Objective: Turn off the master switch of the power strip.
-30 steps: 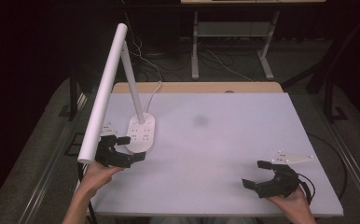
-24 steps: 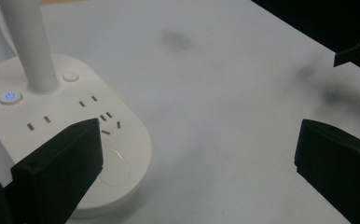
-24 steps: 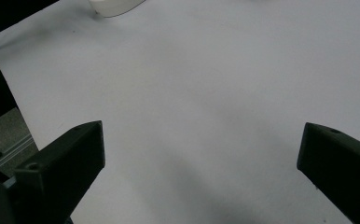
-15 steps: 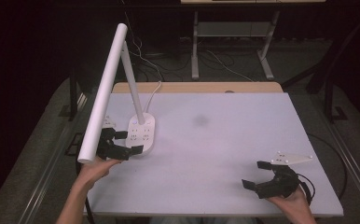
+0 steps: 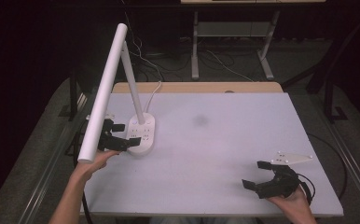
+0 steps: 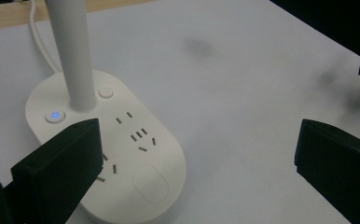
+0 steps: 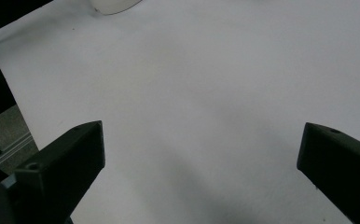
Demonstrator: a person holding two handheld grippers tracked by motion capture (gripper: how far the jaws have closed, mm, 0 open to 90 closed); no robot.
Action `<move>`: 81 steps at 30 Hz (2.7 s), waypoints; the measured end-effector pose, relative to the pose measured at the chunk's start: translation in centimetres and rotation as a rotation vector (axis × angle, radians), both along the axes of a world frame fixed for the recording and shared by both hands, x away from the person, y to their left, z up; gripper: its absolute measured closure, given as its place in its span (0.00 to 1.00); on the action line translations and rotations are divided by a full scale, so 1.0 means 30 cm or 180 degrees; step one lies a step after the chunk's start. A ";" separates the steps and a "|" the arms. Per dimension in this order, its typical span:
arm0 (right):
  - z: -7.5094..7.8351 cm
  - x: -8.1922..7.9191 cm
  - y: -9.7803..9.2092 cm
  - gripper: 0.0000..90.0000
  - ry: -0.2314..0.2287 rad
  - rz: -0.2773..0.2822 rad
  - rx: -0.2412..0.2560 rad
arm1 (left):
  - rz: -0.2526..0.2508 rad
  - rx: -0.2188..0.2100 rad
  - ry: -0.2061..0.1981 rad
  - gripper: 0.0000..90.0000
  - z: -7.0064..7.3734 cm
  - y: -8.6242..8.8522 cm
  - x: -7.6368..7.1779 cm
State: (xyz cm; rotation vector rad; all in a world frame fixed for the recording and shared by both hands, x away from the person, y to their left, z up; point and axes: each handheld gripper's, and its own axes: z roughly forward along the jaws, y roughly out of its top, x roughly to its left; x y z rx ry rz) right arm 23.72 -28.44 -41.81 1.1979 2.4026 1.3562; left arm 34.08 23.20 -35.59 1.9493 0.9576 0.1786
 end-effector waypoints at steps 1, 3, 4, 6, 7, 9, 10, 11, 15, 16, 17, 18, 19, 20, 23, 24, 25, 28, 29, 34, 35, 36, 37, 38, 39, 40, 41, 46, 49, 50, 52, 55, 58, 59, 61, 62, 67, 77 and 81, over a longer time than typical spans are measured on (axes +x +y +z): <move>0.000 0.000 0.000 0.00 -0.0001 0.0001 -0.0001 | -0.0015 0.0010 -0.0007 0.00 0.002 0.002 0.005; 0.000 -0.001 0.001 0.00 0.0019 0.0002 0.0002 | -0.0006 0.0023 -0.0009 0.00 0.005 0.005 0.014; 0.000 -0.001 0.001 0.00 0.0016 0.0000 -0.0002 | -0.0004 0.0039 0.0007 0.00 0.006 0.007 0.018; 0.000 -0.002 0.002 0.00 0.0013 0.0000 -0.0005 | 0.0015 0.0029 0.0017 0.00 0.006 0.009 0.026; 0.000 -0.002 0.002 0.00 0.0015 -0.0003 -0.0006 | 0.0016 0.0028 0.0008 0.01 0.005 0.011 0.032; 0.000 -0.002 0.001 0.00 0.0007 -0.0005 -0.0007 | 0.0038 0.0025 0.0028 0.01 0.005 0.013 0.041; 0.001 -0.003 0.001 0.00 0.0024 -0.0010 -0.0001 | 0.0050 0.0027 0.0032 0.01 0.005 0.015 0.047; 0.001 -0.003 0.000 0.00 0.0019 -0.0010 0.0002 | 0.0056 0.0032 0.0040 0.01 0.005 0.016 0.052; 0.000 -0.003 0.000 0.00 0.0023 -0.0010 -0.0005 | 0.0069 0.0058 0.0047 0.01 0.006 0.021 0.074; -0.001 -0.003 0.000 0.00 0.0022 -0.0009 -0.0008 | 0.0074 0.0060 0.0048 0.01 0.006 0.022 0.079; -0.001 -0.003 0.000 0.00 0.0022 -0.0009 -0.0007 | 0.0079 0.0075 0.0054 0.01 0.006 0.023 0.084; -0.001 -0.002 0.000 0.00 0.0024 -0.0009 -0.0007 | 0.0077 0.0081 0.0052 0.01 0.007 0.023 0.089; -0.002 -0.002 0.000 0.00 0.0023 -0.0009 -0.0009 | 0.0081 0.0077 0.0056 0.01 0.007 0.024 0.093; -0.002 -0.002 0.000 0.00 0.0026 -0.0009 -0.0009 | 0.0089 0.0083 0.0054 0.01 0.008 0.024 0.097; -0.002 -0.002 0.000 0.00 0.0025 -0.0010 -0.0013 | 0.0129 0.0076 0.0080 0.01 0.010 0.025 0.109; -0.002 -0.002 0.000 0.00 0.0026 -0.0010 -0.0015 | 0.0112 0.0092 0.0066 0.01 0.010 0.027 0.115; -0.003 -0.002 0.000 0.00 0.0024 -0.0008 -0.0018 | 0.0125 0.0104 0.0076 0.01 0.012 0.027 0.119; -0.003 -0.002 0.000 0.00 0.0022 -0.0006 -0.0021 | 0.0116 0.0133 0.0068 0.01 0.017 0.029 0.134; -0.003 -0.002 0.000 0.00 0.0022 -0.0007 -0.0022 | 0.0122 0.0115 0.0078 0.01 0.019 0.029 0.137; -0.004 -0.002 0.000 0.00 0.0020 -0.0010 -0.0027 | 0.0130 0.0166 0.0067 0.02 0.018 0.036 0.160; -0.004 -0.002 0.000 0.00 0.0021 -0.0010 -0.0028 | 0.0135 0.0173 0.0078 0.02 0.017 0.037 0.165; -0.004 -0.002 0.000 0.00 0.0015 -0.0004 -0.0032 | 0.0141 0.0191 0.0087 0.02 0.016 0.038 0.171; -0.004 -0.002 0.001 0.00 0.0015 -0.0003 -0.0035 | 0.0150 0.0189 0.0091 0.02 0.015 0.038 0.176; -0.004 -0.002 0.001 0.00 0.0015 -0.0002 -0.0036 | 0.0153 0.0207 0.0079 0.02 0.015 0.041 0.183; -0.005 -0.002 0.001 0.00 0.0015 -0.0002 -0.0036 | 0.0157 0.0203 0.0087 0.02 0.015 0.043 0.189; -0.004 -0.003 0.001 0.00 0.0021 -0.0005 -0.0033 | 0.0177 0.0200 0.0078 0.02 0.014 0.044 0.194; -0.005 -0.002 0.000 0.00 0.0015 -0.0004 -0.0037 | 0.0175 0.0199 0.0074 0.03 0.013 0.046 0.201; -0.005 -0.003 0.000 0.00 0.0018 -0.0015 -0.0050 | 0.0216 0.0178 0.0128 0.05 -0.001 0.048 0.223; -0.005 -0.003 0.000 0.00 0.0018 -0.0014 -0.0053 | 0.0247 0.0171 0.0158 0.07 -0.013 0.053 0.235; -0.005 -0.003 0.000 0.00 0.0018 -0.0012 -0.0056 | 0.0264 0.0161 0.0171 0.08 -0.017 0.055 0.239; -0.006 -0.003 0.001 0.00 0.0019 -0.0013 -0.0058 | 0.0279 0.0160 0.0180 0.10 -0.024 0.062 0.246; -0.007 -0.003 0.000 0.00 0.0018 -0.0019 -0.0066 | 0.0327 0.0144 0.0177 0.13 -0.032 0.069 0.255; -0.007 -0.003 0.001 0.00 0.0018 -0.0019 -0.0070 | 0.0382 0.0090 0.0182 0.15 -0.039 0.078 0.263; -0.006 -0.003 0.001 0.00 0.0014 -0.0019 -0.0069 | 0.0383 0.0082 0.0179 0.16 -0.042 0.083 0.267; -0.006 -0.004 0.001 0.00 0.0017 -0.0025 -0.0064 | 0.0414 0.0053 0.0205 0.17 -0.049 0.088 0.274; -0.005 -0.004 0.000 0.00 0.0019 -0.0028 -0.0065 | 0.0419 0.0047 0.0214 0.18 -0.052 0.091 0.276; -0.005 -0.004 -0.002 0.00 0.0001 -0.0043 -0.0073 | 0.0444 0.0016 0.0253 0.24 -0.061 0.105 0.286; -0.003 -0.008 -0.005 0.00 -0.0022 -0.0060 -0.0067 | 0.0535 -0.0157 0.0358 0.51 -0.078 0.133 0.304; -0.003 -0.006 -0.007 0.00 -0.0015 -0.0069 -0.0069 | 0.0544 -0.0170 0.0348 0.63 -0.083 0.141 0.311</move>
